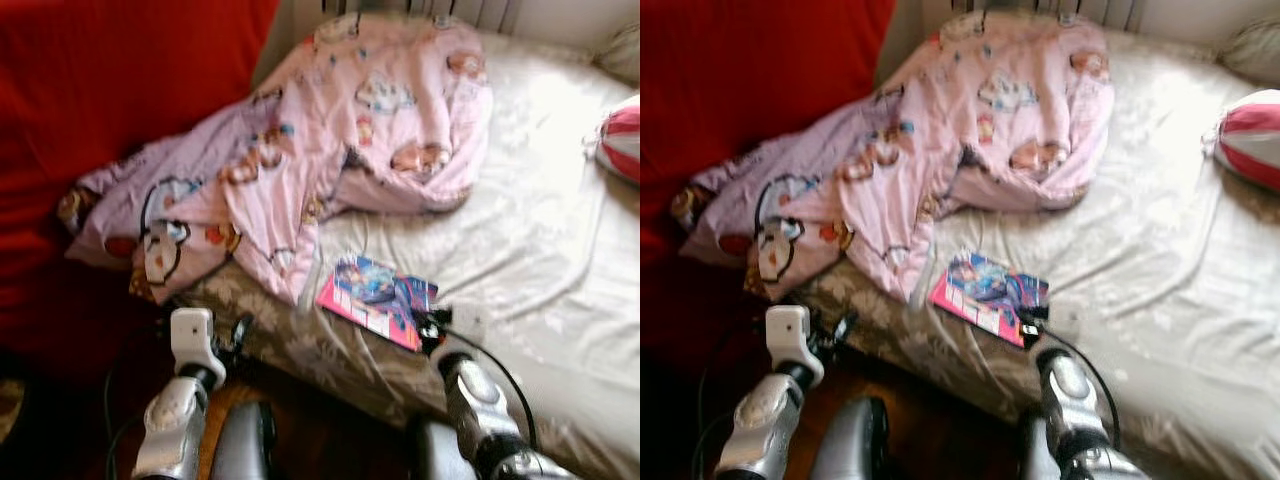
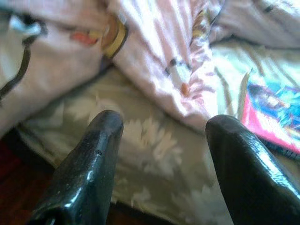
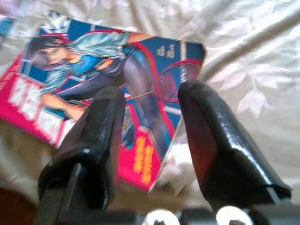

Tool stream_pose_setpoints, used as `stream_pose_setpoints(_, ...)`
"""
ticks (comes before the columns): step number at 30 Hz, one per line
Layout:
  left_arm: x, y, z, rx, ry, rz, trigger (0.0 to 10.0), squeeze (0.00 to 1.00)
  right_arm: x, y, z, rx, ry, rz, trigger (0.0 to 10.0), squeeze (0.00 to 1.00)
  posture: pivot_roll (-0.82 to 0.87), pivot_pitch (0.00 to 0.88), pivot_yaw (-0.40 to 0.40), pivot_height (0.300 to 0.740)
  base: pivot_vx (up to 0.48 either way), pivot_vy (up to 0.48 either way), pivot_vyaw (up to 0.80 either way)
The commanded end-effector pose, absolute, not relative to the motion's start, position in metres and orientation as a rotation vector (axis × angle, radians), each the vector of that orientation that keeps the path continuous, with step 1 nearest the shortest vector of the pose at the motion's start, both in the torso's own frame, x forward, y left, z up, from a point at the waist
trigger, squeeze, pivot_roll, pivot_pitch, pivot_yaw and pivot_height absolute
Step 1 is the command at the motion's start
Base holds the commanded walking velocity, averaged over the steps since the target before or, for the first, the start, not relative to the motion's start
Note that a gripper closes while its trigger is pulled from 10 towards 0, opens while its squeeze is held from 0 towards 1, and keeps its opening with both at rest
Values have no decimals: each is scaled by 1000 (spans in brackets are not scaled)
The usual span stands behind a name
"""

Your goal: Clean up the room

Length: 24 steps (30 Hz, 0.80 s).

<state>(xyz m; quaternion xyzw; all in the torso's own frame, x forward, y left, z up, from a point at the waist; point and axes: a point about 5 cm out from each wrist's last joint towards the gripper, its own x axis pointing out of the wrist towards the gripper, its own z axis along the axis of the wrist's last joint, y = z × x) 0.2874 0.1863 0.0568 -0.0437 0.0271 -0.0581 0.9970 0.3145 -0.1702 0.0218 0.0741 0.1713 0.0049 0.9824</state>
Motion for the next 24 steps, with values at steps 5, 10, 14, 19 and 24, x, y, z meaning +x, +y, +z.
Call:
stream_pose_setpoints(5,278,190,52,-85,86,-115,10000,0,317,-183,20,80,444,-26,10000,1000,126,207,17,576,0,0,0)
stream_pose_setpoints(10,275,192,52,-73,96,-119,10000,0,327,-187,30,58,458,30,10000,1000,133,216,27,576,0,0,0)
stream_pose_setpoints(14,272,194,55,-69,93,-114,10000,0,331,-200,36,-52,504,100,10000,1000,151,220,32,576,0,0,0)
stream_pose_setpoints(19,267,197,55,-62,102,-114,10000,0,334,-213,43,-135,534,112,10000,1000,161,226,35,576,0,0,0)
stream_pose_setpoints(24,264,198,56,-55,108,-120,10000,0,339,-215,51,-178,540,190,10000,329,178,231,46,576,0,0,0)
